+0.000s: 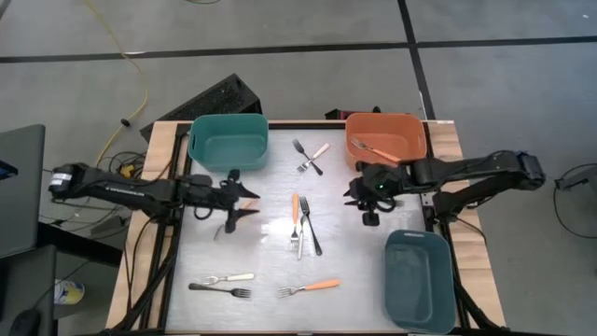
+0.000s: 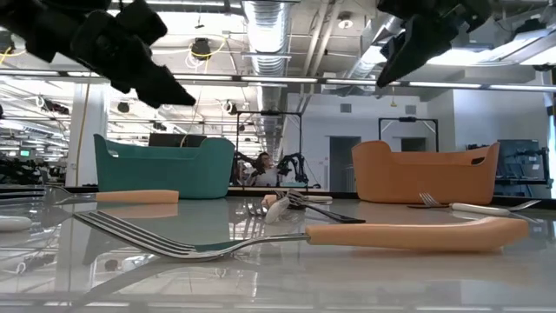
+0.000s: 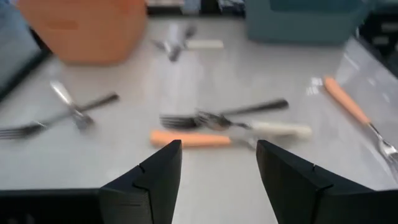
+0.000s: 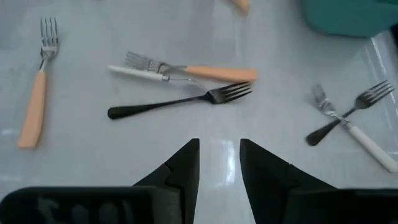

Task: Sort silverware by color (type)
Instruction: Put the bottom left white fork into the green bin

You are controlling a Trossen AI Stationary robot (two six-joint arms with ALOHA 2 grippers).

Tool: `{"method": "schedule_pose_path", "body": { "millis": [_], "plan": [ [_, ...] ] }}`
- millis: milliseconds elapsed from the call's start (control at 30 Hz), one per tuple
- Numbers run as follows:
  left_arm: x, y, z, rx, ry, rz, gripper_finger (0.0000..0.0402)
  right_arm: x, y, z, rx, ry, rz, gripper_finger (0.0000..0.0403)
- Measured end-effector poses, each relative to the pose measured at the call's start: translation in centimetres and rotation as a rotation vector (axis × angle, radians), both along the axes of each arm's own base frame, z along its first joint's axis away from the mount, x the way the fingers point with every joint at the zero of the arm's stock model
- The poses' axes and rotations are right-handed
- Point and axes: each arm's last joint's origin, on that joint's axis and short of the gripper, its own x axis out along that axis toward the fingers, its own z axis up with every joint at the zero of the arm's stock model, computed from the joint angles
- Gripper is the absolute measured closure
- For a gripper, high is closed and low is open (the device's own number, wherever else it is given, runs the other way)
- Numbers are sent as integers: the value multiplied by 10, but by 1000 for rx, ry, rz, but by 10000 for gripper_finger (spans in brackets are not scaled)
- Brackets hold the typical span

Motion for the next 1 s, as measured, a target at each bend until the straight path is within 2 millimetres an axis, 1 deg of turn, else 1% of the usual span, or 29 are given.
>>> {"method": "schedule_pose_path", "body": {
  "millis": [100,233,333,433,567,767,867,1000],
  "plan": [
    [13,-9,4,-37,141,-44,207,3,2,-4,-9,17,18,266],
    [24,-23,19,-127,338,-120,207,4,3,-2,-64,2,76,266],
    [30,-39,24,-227,467,-143,207,4,2,2,-107,-38,113,266],
    [33,-60,24,-321,543,-139,207,9,0,6,-156,-95,144,266],
    [30,-93,14,-421,632,-140,207,17,-4,7,-223,-147,178,266],
    [19,-135,-8,-482,748,-66,207,19,-11,9,-263,-166,181,266],
    [14,-149,-18,-508,800,-27,207,19,-13,9,-263,-165,173,266],
    [12,-157,-28,-510,838,9,207,18,-12,9,-260,-163,172,266]
  ]
}}
